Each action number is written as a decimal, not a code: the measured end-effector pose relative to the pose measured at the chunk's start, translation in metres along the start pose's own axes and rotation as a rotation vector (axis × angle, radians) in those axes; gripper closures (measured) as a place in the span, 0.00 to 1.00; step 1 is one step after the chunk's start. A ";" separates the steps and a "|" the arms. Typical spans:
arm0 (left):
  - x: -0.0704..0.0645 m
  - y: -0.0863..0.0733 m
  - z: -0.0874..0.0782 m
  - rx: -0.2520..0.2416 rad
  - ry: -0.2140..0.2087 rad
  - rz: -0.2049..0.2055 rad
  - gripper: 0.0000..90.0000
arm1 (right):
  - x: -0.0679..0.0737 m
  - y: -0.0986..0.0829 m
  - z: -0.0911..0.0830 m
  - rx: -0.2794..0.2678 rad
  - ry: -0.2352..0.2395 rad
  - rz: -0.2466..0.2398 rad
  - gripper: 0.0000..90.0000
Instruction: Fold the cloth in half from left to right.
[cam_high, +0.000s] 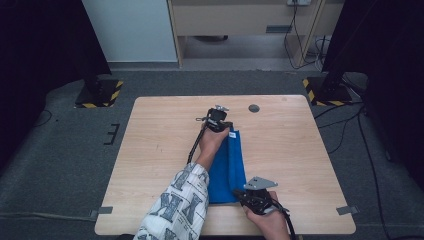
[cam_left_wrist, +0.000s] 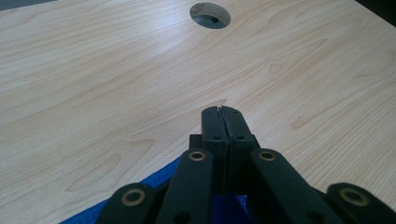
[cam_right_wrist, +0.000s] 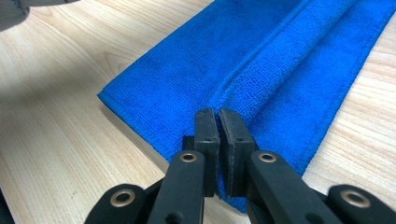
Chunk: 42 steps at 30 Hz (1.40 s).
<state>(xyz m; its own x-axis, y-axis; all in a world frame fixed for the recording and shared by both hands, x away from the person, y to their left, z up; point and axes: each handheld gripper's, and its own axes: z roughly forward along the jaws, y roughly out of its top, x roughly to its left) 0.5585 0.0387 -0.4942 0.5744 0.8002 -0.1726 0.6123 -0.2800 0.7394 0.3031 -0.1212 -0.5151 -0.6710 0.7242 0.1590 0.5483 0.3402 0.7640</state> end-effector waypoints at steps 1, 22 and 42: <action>0.001 0.000 0.001 0.001 -0.001 -0.001 0.99 | -0.001 0.000 0.000 0.003 0.002 0.001 0.96; -0.009 -0.003 0.009 0.000 -0.046 -0.020 0.86 | -0.015 -0.004 -0.005 0.044 -0.050 0.059 0.74; -0.026 -0.002 0.004 -0.011 -0.079 0.041 0.52 | -0.024 -0.010 -0.007 0.078 -0.093 0.081 0.47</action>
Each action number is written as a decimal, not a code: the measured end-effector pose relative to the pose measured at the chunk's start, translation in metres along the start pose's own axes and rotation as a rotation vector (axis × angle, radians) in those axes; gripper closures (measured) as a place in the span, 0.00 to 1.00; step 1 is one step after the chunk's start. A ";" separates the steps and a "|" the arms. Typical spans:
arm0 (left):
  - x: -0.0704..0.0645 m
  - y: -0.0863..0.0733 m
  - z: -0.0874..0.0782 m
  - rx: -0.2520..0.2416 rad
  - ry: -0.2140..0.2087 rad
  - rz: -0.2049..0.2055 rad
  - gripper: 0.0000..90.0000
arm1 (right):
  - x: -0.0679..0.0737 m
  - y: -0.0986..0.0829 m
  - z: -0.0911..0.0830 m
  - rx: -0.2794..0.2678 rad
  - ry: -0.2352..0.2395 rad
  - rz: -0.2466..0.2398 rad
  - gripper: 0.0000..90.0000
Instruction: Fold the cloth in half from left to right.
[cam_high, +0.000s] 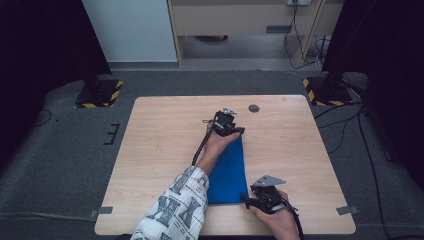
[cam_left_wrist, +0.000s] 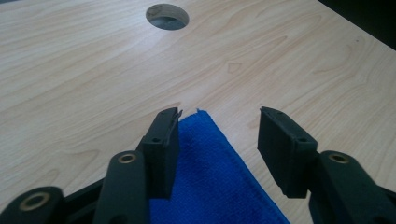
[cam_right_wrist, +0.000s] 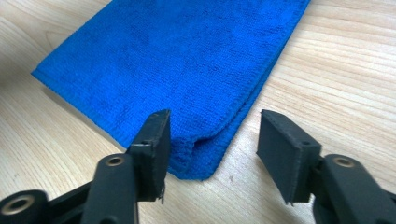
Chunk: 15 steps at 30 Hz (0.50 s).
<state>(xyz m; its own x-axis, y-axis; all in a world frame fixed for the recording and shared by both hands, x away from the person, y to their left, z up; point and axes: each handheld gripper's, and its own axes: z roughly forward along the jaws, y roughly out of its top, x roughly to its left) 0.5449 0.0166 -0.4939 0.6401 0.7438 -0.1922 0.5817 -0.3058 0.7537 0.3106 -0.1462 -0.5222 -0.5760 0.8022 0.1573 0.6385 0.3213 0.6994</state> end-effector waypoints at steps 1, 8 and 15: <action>0.000 0.000 -0.001 -0.002 0.002 0.005 0.50 | 0.000 0.000 0.001 -0.002 -0.004 -0.002 0.44; -0.004 0.004 -0.015 -0.002 0.005 0.043 0.36 | -0.001 0.002 0.004 -0.019 -0.018 0.008 0.28; -0.005 0.000 -0.027 0.008 0.011 0.069 0.25 | 0.002 0.007 0.004 -0.042 -0.011 -0.003 0.21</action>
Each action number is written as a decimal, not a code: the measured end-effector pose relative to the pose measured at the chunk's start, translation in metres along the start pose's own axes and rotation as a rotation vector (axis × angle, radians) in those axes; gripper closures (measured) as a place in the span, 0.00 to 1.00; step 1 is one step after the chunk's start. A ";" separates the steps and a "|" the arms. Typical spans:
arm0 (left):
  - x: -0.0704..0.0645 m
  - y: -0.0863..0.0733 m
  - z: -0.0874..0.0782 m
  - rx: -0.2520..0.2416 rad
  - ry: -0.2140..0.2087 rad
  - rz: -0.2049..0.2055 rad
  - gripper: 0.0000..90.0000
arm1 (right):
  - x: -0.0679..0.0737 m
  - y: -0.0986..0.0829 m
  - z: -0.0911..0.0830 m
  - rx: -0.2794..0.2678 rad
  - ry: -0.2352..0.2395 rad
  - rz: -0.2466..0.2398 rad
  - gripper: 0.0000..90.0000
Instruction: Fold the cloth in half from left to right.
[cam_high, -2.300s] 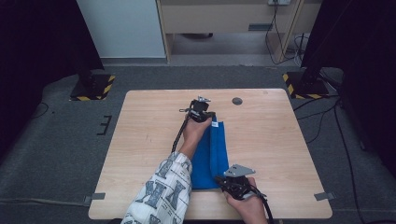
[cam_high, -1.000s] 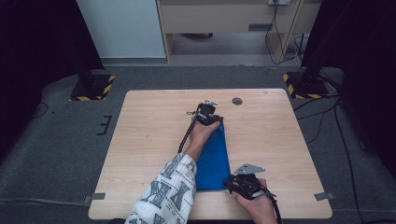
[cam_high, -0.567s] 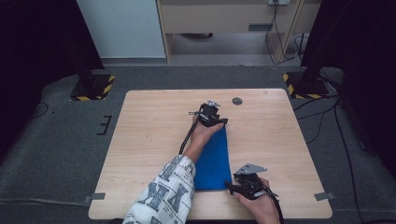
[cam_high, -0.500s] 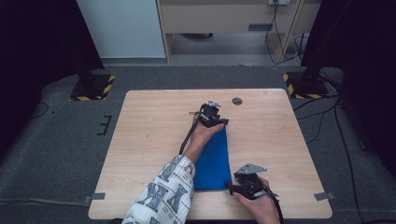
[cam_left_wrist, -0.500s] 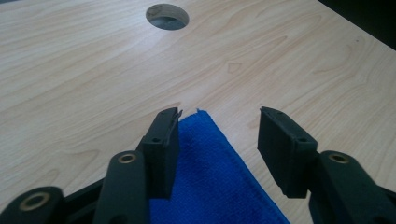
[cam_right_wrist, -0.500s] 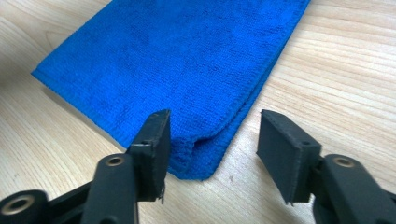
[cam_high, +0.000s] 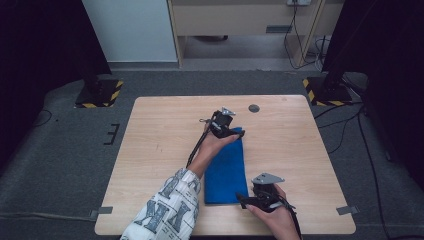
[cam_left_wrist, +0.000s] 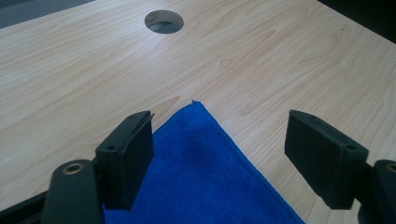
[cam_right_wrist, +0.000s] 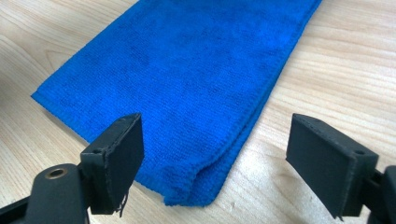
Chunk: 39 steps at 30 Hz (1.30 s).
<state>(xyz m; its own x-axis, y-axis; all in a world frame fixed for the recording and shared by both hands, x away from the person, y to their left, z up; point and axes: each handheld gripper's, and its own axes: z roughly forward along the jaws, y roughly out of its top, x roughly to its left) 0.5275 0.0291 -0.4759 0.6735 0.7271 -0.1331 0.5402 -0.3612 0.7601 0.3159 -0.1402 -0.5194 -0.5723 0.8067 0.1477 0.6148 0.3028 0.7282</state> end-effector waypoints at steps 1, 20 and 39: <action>0.000 -0.001 -0.001 0.002 0.002 0.004 0.25 | 0.000 0.000 0.000 -0.002 -0.001 -0.001 0.20; 0.007 -0.027 -0.040 0.014 -0.002 0.050 0.12 | -0.011 0.023 0.007 0.022 0.028 -0.037 0.14; 0.018 -0.051 -0.069 0.049 0.031 0.050 0.11 | -0.053 0.079 0.038 -0.009 0.062 -0.027 0.10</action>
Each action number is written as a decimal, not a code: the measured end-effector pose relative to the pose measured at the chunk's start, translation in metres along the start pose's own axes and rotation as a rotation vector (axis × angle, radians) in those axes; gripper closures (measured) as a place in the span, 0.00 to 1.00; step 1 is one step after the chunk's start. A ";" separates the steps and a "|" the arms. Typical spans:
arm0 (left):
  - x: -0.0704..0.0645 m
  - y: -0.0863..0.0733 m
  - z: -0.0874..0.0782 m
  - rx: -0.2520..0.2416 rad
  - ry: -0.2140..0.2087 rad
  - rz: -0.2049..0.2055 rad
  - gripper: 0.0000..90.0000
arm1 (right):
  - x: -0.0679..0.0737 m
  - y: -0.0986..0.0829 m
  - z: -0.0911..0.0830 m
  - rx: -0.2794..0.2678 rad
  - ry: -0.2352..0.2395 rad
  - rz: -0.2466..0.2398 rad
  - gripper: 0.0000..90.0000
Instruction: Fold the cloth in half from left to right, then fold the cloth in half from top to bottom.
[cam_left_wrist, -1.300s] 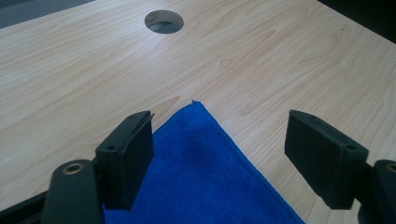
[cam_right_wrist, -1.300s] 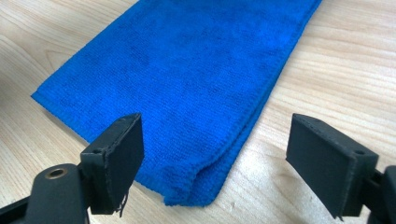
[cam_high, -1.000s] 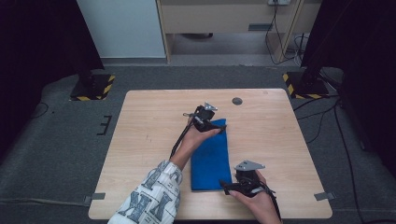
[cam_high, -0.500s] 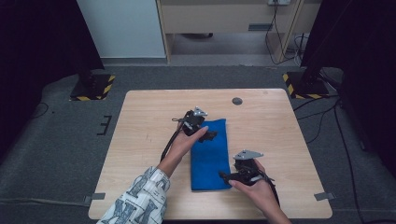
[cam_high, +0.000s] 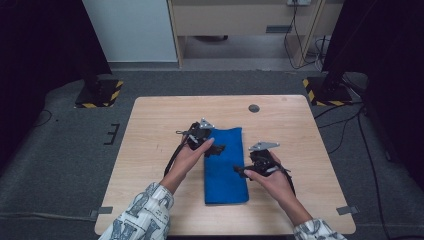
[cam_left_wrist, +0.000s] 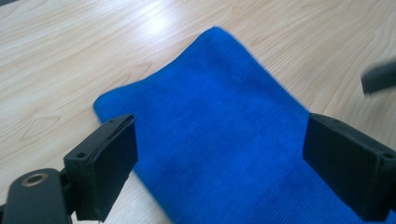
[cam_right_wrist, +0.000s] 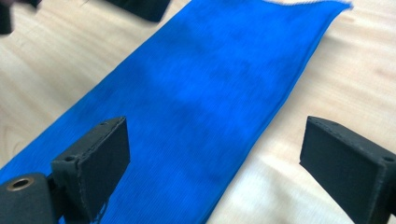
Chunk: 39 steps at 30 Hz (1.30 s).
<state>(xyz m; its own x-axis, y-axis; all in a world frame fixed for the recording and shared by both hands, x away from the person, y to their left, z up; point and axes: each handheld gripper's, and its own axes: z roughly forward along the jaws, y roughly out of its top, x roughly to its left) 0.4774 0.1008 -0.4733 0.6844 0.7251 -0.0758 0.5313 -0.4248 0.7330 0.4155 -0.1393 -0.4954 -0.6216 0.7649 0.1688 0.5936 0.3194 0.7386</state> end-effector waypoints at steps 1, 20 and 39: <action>0.003 -0.001 -0.001 -0.004 0.004 -0.009 0.11 | -0.003 0.005 0.001 -0.001 -0.004 -0.004 0.11; 0.039 0.002 0.002 -0.047 0.069 -0.048 0.15 | -0.041 0.067 0.021 0.008 -0.049 -0.072 0.57; 0.055 0.003 0.018 -0.009 0.074 -0.100 0.20 | -0.069 0.090 0.058 0.030 -0.111 -0.038 0.83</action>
<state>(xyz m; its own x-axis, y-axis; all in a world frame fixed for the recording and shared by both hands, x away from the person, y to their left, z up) 0.5250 0.1299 -0.4873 0.5895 0.8017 -0.0990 0.5901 -0.3437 0.7305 0.5413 -0.1315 -0.4786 -0.5847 0.8085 0.0668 0.5870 0.3649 0.7227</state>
